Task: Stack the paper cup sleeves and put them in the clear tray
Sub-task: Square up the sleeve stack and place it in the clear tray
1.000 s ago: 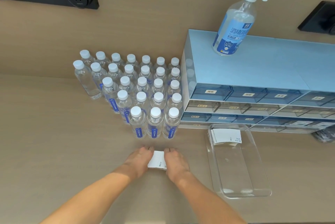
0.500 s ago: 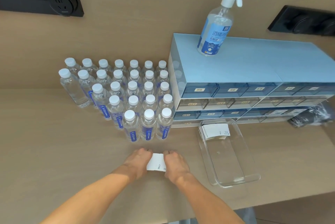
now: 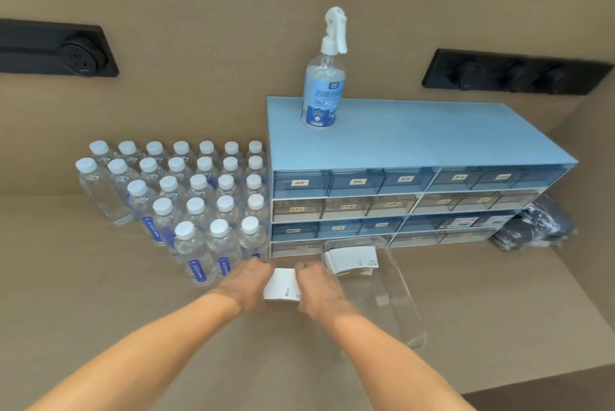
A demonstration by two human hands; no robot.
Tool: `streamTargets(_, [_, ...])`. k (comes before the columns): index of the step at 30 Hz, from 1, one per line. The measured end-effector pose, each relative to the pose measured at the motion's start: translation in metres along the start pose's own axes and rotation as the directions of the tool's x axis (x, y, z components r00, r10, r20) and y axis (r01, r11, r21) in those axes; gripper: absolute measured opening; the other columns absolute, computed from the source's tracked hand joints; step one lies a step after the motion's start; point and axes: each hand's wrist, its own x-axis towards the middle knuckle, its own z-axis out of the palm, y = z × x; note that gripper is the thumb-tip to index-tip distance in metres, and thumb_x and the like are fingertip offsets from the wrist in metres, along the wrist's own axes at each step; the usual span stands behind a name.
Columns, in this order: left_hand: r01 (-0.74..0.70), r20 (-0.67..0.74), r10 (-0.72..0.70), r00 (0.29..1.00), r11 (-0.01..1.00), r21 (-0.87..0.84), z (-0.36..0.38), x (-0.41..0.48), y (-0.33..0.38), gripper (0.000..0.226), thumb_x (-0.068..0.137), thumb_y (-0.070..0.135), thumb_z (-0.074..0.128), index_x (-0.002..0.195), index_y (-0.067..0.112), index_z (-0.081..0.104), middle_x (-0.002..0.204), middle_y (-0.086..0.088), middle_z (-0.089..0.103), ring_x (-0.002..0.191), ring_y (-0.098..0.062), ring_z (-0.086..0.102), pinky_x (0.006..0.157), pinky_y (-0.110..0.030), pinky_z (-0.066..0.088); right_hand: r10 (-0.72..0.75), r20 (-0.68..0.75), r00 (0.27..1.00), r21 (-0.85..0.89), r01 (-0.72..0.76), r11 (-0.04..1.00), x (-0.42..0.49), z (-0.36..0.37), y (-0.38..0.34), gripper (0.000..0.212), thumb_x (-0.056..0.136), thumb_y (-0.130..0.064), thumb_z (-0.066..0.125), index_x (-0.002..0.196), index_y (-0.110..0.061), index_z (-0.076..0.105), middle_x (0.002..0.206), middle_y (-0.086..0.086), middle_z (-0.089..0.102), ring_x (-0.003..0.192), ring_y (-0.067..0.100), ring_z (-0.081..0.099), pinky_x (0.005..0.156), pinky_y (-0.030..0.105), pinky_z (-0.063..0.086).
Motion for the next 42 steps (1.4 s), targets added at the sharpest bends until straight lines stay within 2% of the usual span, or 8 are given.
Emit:
streamTargets(4, [0.057, -0.042, -0.057, 0.998, 0.998, 0.014, -0.008, 0.016, 0.058, 0.042, 0.079, 0.023, 0.073, 0.116, 0.014, 0.055, 0.118, -0.01, 0.059, 0.111, -0.029, 0.06, 0.086, -0.035, 0.051, -0.063, -0.036, 0.997, -0.034, 0.062, 0.997, -0.007, -0.019, 0.057, 0.049, 0.078, 0.002, 0.069, 0.123, -0.005, 0.051, 0.119, 0.016, 0.058, 0.116, 0.034, 0.054, 0.092, 0.04, 0.049])
streamTargets(11, [0.042, -0.07, -0.042, 0.997, 0.999, -0.002, -0.001, 0.046, 0.154, 0.048, 0.077, 0.037, 0.077, 0.113, 0.012, 0.057, 0.116, -0.011, 0.064, 0.108, -0.032, 0.063, 0.085, -0.037, 0.054, -0.083, -0.012, 0.996, -0.017, 0.083, 0.996, -0.035, -0.037, 0.152, 0.047, 0.079, -0.017, 0.077, 0.117, -0.007, 0.052, 0.117, 0.015, 0.059, 0.112, 0.033, 0.056, 0.087, 0.04, 0.05])
streamTargets(14, [0.051, -0.051, -0.05, 0.997, 0.999, 0.007, 0.003, 0.055, 0.176, 0.046, 0.076, 0.032, 0.077, 0.112, 0.011, 0.056, 0.114, -0.013, 0.064, 0.106, -0.033, 0.063, 0.085, -0.038, 0.053, -0.083, 0.014, 0.996, -0.023, 0.083, 0.996, -0.037, -0.038, 0.174, 0.042, 0.079, -0.012, 0.075, 0.114, -0.006, 0.052, 0.116, 0.014, 0.059, 0.111, 0.033, 0.056, 0.085, 0.04, 0.05])
streamTargets(18, [0.098, -0.002, -0.098, 0.995, 0.994, 0.036, 0.01, 0.06, 0.18, 0.042, 0.074, 0.017, 0.076, 0.11, 0.011, 0.056, 0.112, -0.012, 0.063, 0.104, -0.031, 0.063, 0.082, -0.037, 0.053, -0.08, 0.059, 0.995, -0.025, 0.081, 0.996, -0.033, -0.034, 0.182, 0.042, 0.077, 0.001, 0.069, 0.116, -0.006, 0.052, 0.118, 0.014, 0.058, 0.112, 0.033, 0.057, 0.085, 0.037, 0.05])
streamTargets(29, [0.145, 0.119, -0.146, 0.982, 0.989, 0.016, 0.027, 0.077, 0.177, 0.053, 0.072, 0.019, 0.081, 0.116, 0.009, 0.054, 0.119, -0.014, 0.059, 0.109, -0.032, 0.061, 0.086, -0.038, 0.053, -0.085, 0.197, 0.977, -0.004, 0.088, 0.996, -0.013, -0.02, 0.189, 0.048, 0.075, -0.008, 0.077, 0.117, -0.007, 0.054, 0.121, 0.014, 0.059, 0.11, 0.033, 0.061, 0.085, 0.037, 0.051])
streamTargets(34, [0.139, 0.151, -0.148, 0.977, 0.988, 0.071, 0.037, 0.09, 0.179, 0.056, 0.073, 0.015, 0.082, 0.12, 0.006, 0.052, 0.121, -0.016, 0.059, 0.112, -0.034, 0.06, 0.092, -0.039, 0.054, -0.075, 0.234, 0.969, -0.012, 0.08, 0.997, -0.005, -0.01, 0.19, 0.051, 0.075, -0.007, 0.077, 0.12, -0.006, 0.054, 0.122, 0.016, 0.059, 0.112, 0.035, 0.06, 0.089, 0.038, 0.051])
streamTargets(38, [0.095, 0.119, -0.119, 0.986, 0.977, 0.19, 0.05, 0.098, 0.179, 0.045, 0.075, 0.011, 0.077, 0.115, 0.008, 0.058, 0.115, -0.013, 0.067, 0.11, -0.031, 0.063, 0.101, -0.037, 0.043, -0.076, 0.263, 0.962, -0.047, 0.092, 0.995, 0.004, 0.0, 0.188, 0.053, 0.076, -0.004, 0.076, 0.124, -0.005, 0.052, 0.124, 0.017, 0.06, 0.116, 0.035, 0.059, 0.093, 0.038, 0.051])
streamTargets(42, [0.055, 0.105, -0.092, 0.99, 0.948, 0.314, 0.062, 0.105, 0.177, 0.042, 0.075, 0.008, 0.073, 0.114, 0.009, 0.059, 0.109, -0.008, 0.068, 0.105, -0.028, 0.065, 0.107, -0.039, 0.031, -0.075, 0.266, 0.961, -0.101, 0.105, 0.989, 0.012, 0.009, 0.184, 0.053, 0.076, 0.002, 0.073, 0.125, -0.006, 0.052, 0.123, 0.016, 0.062, 0.113, 0.035, 0.062, 0.09, 0.039, 0.052])
